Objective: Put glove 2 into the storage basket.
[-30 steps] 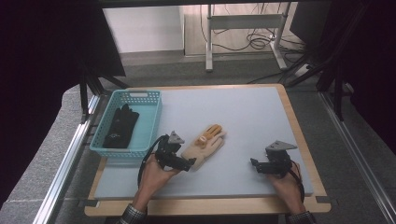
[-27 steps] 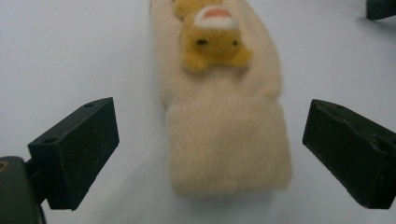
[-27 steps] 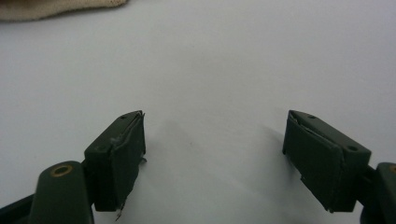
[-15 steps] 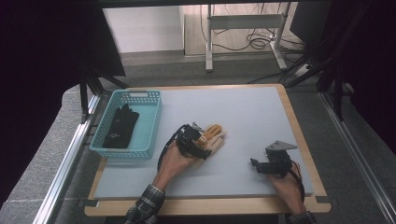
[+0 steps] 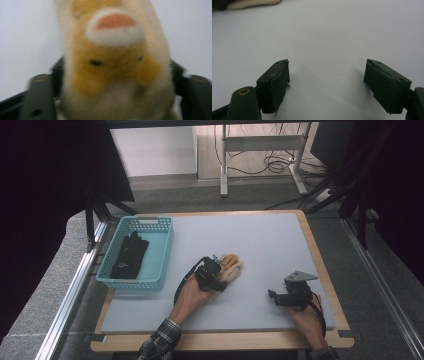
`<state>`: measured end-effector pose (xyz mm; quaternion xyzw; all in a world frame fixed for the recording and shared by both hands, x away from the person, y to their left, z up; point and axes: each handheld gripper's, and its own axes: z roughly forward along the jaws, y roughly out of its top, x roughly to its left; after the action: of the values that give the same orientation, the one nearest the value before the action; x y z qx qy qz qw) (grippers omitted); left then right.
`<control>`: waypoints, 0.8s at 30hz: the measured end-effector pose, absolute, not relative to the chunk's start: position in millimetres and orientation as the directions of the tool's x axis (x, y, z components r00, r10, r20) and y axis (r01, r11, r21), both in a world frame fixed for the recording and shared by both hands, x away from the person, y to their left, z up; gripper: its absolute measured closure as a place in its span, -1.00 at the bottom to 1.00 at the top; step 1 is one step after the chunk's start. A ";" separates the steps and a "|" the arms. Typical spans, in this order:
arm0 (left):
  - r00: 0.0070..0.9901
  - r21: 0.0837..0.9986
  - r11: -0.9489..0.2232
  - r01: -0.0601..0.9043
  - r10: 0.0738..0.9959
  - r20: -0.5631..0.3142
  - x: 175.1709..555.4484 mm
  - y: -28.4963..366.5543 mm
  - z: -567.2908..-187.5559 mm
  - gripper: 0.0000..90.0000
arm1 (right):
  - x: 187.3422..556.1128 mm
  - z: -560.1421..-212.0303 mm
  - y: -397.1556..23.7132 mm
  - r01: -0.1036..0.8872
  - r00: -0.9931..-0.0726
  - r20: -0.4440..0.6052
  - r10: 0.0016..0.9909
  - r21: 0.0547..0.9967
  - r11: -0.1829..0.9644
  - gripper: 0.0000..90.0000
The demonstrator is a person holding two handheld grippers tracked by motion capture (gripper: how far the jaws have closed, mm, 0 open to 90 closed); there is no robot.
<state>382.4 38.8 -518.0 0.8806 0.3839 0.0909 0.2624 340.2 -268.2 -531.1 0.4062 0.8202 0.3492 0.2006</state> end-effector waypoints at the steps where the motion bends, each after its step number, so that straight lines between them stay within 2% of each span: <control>1: 0.689 0.532 -0.567 0.628 0.724 -0.041 382.4 38.8 -518.0 -0.04 | 340.1 -531.1 -268.2 0.527 -0.589 -0.045 0.807 0.736 0.426 -0.56; 3: 0.682 0.532 -0.559 0.636 0.730 -0.047 382.1 39.6 -517.3 0.08 | 340.1 -531.1 -268.2 0.526 -0.589 -0.046 0.807 0.736 0.426 -0.56; 8: 0.682 0.542 -0.544 0.641 0.728 -0.076 384.1 43.2 -514.7 0.23 | 340.1 -531.1 -268.1 0.526 -0.589 -0.046 0.807 0.736 0.426 -0.56; 24: 0.674 0.590 -0.507 0.629 0.733 -0.088 390.4 59.5 -485.1 0.22 | 340.1 -531.0 -268.2 0.526 -0.589 -0.045 0.807 0.736 0.426 -0.56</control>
<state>390.4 59.5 -485.1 0.8638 0.3941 0.0867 0.3017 340.1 -268.2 -531.0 0.4063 0.8201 0.3494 0.2005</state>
